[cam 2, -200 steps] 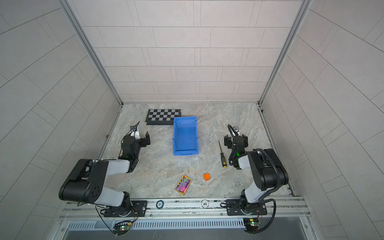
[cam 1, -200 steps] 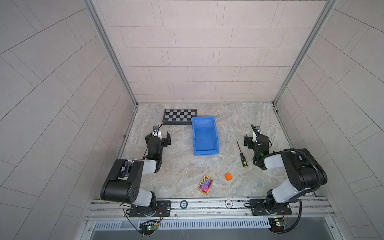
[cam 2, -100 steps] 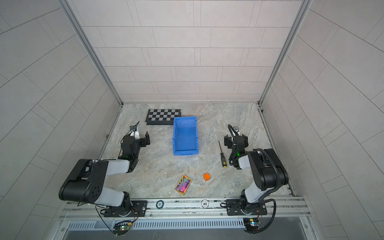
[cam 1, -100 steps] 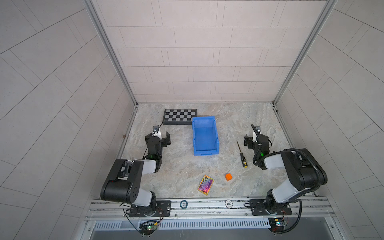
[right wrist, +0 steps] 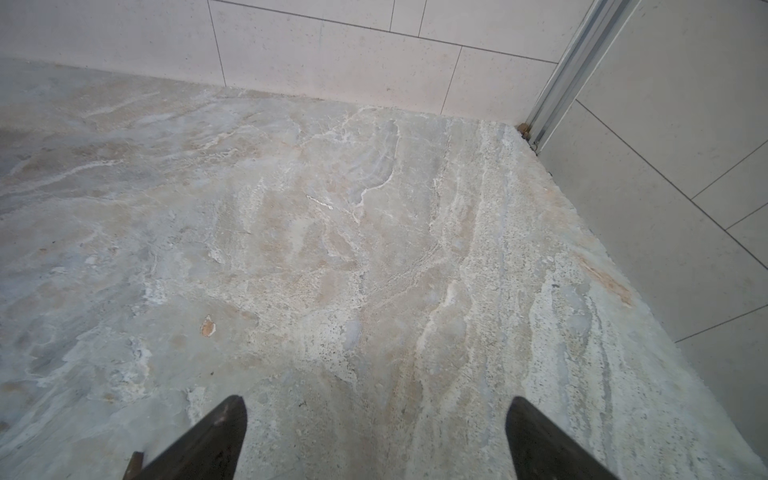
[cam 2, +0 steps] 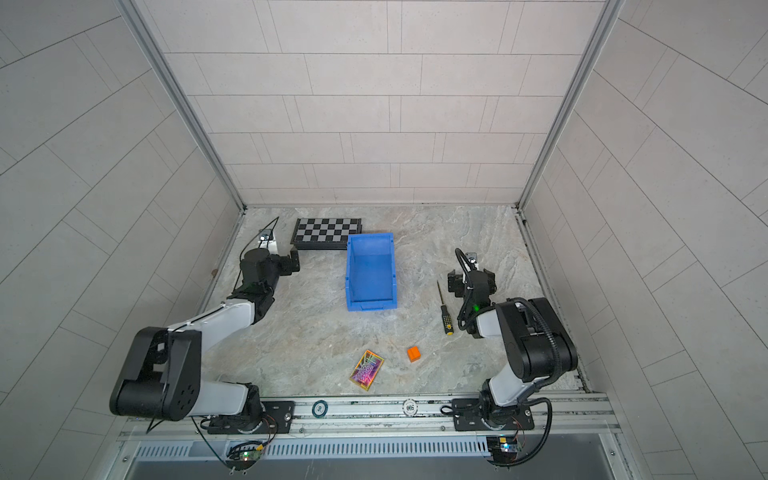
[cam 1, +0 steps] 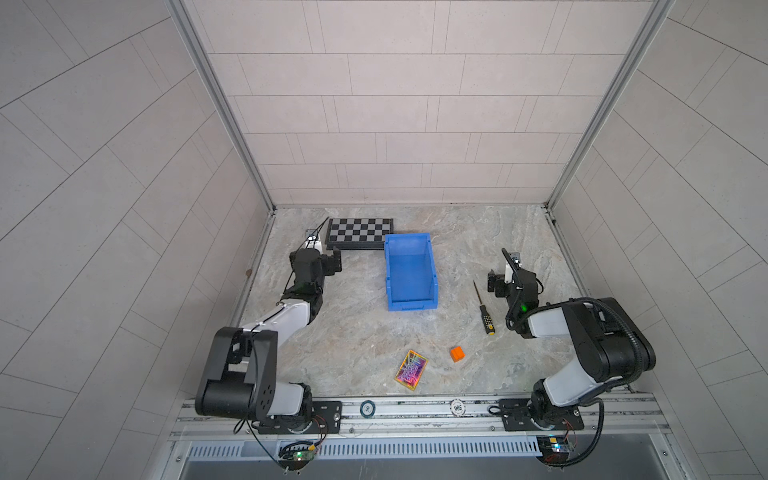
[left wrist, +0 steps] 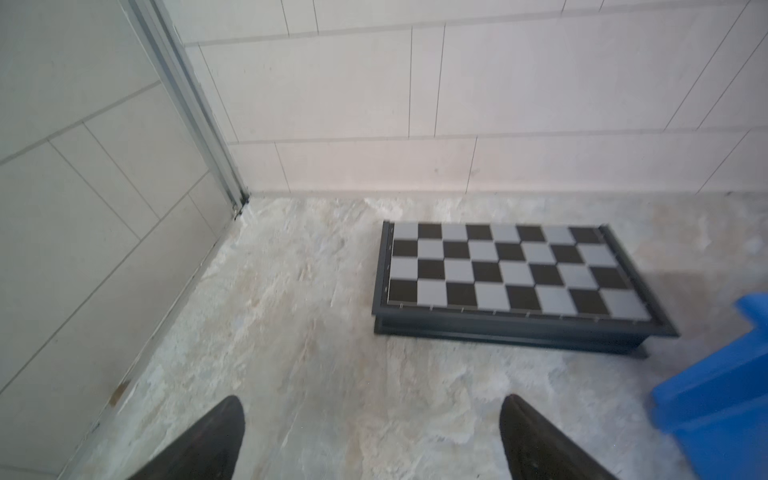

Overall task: Put the screwdriver in the bin
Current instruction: Pick up the screwdriver from the middle-right of the table.

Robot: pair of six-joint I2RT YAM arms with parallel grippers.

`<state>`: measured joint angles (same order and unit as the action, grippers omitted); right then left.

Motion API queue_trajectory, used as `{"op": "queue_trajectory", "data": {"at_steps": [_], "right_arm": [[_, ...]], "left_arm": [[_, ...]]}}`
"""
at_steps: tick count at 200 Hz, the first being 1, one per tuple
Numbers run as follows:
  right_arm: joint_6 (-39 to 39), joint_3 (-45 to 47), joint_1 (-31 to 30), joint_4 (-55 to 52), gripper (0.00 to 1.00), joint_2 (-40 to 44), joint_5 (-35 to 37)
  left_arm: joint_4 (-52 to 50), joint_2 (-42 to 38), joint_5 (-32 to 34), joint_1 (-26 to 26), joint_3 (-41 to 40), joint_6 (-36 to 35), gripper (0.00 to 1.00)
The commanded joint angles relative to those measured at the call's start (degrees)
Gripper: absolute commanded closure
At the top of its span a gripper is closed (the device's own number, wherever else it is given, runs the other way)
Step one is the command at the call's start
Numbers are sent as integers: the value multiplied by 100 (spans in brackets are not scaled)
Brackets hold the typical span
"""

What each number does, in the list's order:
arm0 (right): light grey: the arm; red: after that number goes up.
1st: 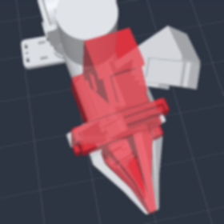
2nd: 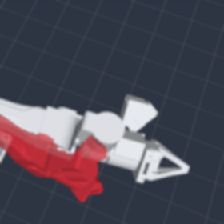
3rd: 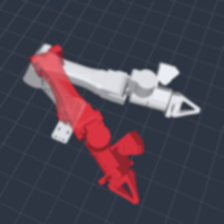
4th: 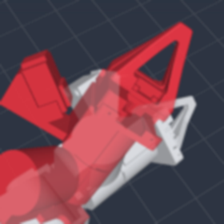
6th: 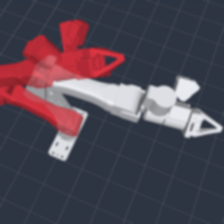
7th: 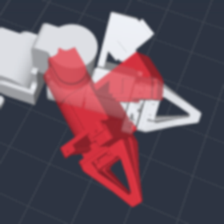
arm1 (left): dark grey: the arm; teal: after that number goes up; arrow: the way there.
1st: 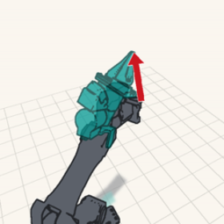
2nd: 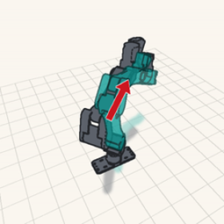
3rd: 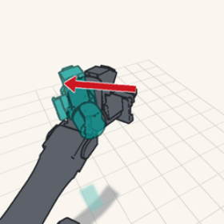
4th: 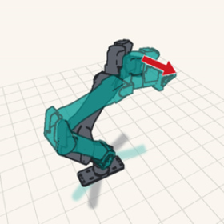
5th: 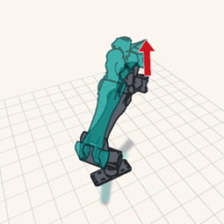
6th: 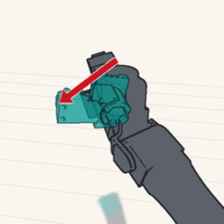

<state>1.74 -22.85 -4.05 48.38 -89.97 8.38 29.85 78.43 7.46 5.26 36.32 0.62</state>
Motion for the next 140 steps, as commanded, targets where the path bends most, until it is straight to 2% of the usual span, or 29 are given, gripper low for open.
{"op": "queue_trajectory", "data": {"at_steps": [1, 43, 73, 100, 111, 124, 140], "right_arm": [[105, -592, 52, -1417, 1, 639, 160], [803, -1519, 132, -3617, 1, 1740, 49], [958, -2652, 200, -5537, 1, 1908, -363], [1166, -3175, 195, -6479, 1, 1951, -650], [1173, -3281, 195, -6732, 1, 1925, -956], [1162, -3363, 149, -7048, 1, 1895, -1245], [1004, -3341, 59, -7400, 1, 1908, -1579]], "left_arm": [[-667, -620, -416, -16, 110, 430, 1], [-1328, -1400, -580, -7, 898, 1040, 0], [-1838, -1503, -884, 14, 1429, 1111, 0], [-2278, -1576, -781, 45, 1542, 1358, 1], [-2488, -1554, -935, 54, 1583, 1447, 0], [-2838, -1489, -1190, 84, 1732, 1358, 0], [-3297, -1428, -1166, 195, 1921, 1069, 1]]}}
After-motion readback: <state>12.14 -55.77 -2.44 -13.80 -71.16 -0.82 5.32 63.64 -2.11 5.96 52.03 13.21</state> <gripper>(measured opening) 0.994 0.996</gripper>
